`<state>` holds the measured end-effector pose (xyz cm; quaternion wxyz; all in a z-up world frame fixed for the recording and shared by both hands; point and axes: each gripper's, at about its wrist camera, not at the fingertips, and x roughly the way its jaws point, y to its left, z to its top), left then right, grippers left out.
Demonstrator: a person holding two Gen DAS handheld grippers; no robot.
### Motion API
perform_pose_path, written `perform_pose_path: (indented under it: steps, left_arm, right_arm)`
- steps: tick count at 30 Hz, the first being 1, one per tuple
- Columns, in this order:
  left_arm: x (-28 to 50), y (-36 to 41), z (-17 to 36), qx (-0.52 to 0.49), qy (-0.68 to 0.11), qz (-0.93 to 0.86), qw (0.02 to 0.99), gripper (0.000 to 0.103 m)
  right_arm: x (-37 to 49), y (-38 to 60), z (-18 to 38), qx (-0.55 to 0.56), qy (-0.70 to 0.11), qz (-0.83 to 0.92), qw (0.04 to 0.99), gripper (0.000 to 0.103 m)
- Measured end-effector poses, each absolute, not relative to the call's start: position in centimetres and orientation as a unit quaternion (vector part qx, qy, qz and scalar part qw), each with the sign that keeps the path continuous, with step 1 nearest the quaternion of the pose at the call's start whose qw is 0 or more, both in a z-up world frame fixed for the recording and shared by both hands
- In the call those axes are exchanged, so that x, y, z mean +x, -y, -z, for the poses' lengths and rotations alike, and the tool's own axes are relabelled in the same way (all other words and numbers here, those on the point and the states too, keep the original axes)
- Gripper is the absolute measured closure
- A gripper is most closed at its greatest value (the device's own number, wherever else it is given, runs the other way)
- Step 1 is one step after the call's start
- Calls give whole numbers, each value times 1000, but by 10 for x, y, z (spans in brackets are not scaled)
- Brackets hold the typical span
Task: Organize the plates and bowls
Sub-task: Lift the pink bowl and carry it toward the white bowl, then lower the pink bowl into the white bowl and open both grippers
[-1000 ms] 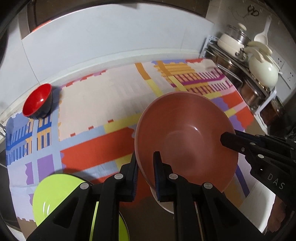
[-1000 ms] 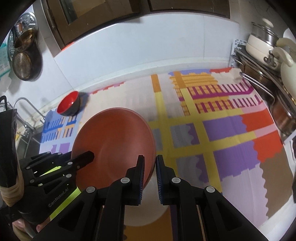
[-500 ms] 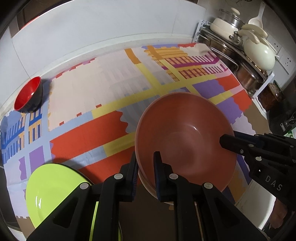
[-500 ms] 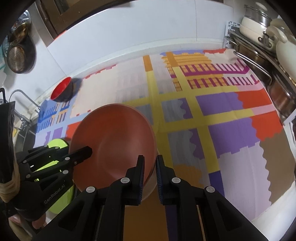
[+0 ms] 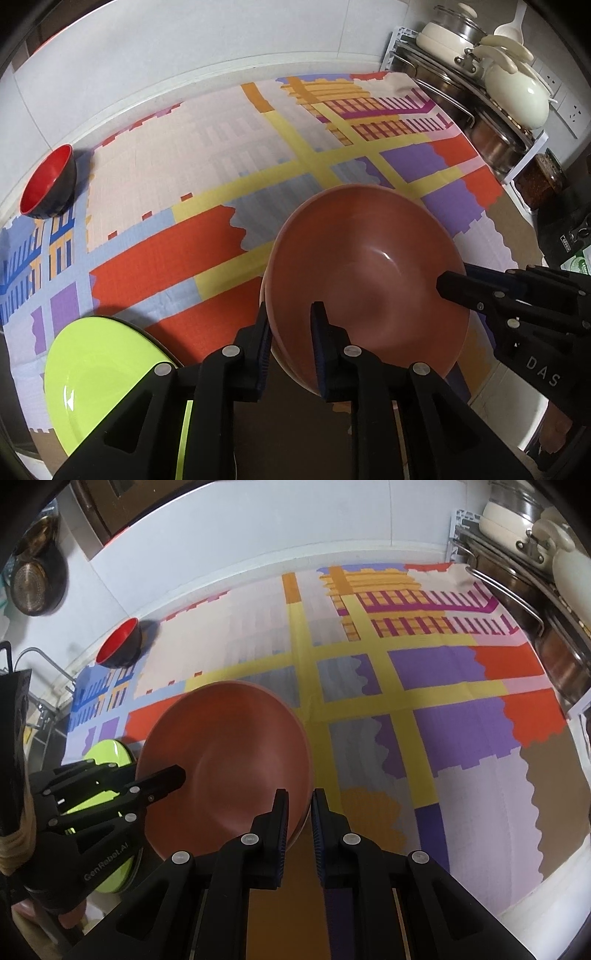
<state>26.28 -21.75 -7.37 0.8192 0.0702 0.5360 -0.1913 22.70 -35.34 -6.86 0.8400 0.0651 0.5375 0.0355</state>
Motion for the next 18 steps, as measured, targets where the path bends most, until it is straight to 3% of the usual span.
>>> perform_pose_path:
  steps: [10, 12, 16, 18]
  left_arm:
    - [263, 219, 75, 72, -531, 195, 822, 74]
    - [262, 219, 75, 74, -531, 200, 820, 59]
    - [260, 219, 73, 80, -527, 195, 823, 44]
    - [260, 216, 72, 79, -524, 191, 826, 40]
  right_arm:
    - [227, 353, 76, 66, -545, -42, 835, 89]
    - [227, 353, 76, 62, -545, -43, 835, 89]
    - [227, 351, 77, 59, -550, -44, 832, 87]
    - [227, 351, 78, 57, -550, -42, 832, 73]
